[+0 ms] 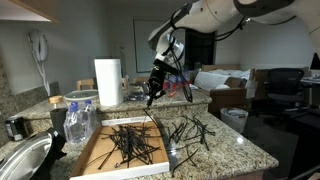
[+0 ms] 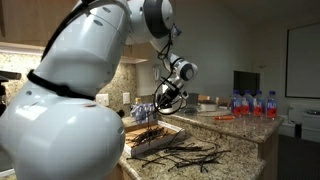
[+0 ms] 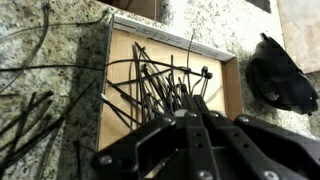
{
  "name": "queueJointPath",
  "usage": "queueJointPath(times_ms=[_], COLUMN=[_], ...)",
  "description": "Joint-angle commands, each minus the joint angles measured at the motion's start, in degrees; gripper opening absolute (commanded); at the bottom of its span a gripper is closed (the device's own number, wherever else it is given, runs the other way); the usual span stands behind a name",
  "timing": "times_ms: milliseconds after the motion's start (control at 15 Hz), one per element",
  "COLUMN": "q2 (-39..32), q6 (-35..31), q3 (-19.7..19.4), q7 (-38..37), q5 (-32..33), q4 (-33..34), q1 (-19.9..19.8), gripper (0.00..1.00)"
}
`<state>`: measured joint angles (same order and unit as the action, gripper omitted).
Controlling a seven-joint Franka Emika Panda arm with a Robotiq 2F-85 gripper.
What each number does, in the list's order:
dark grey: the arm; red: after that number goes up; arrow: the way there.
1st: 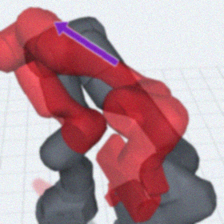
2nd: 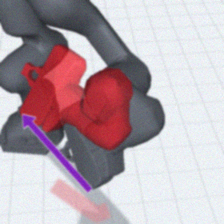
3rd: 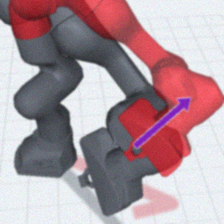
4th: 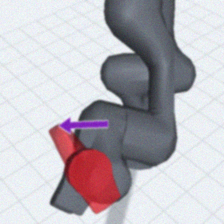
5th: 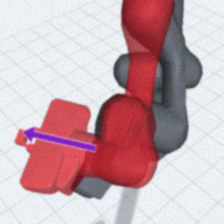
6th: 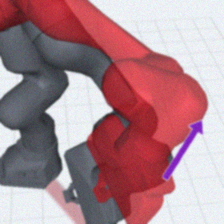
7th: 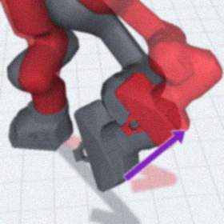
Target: Pick up some of the black cables from the counter and put them in the box
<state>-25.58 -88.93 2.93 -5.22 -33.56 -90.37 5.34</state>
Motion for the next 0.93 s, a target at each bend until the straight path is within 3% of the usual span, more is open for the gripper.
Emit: queueJointPath(times_ms=[0,267,467,533,867], q2=[-9.6,-19.6,-22.6,-22.6,-20.0], q6=[-1.2,-1.7,-1.6,-2.4,-3.0], q3=[1.4,2.5,3.6,3.8,4.3], q7=[-1.3,-2.4,-3.0,-3.2,-5.6], q5=[3.0,3.8,6.1,7.3,12.2], q4=[9.4,21.0,26.2,26.5,23.4], q1=[1.0,1.2,2.8,3.7,7.6], gripper=[0.0,0.0,0.0,0.25,0.52])
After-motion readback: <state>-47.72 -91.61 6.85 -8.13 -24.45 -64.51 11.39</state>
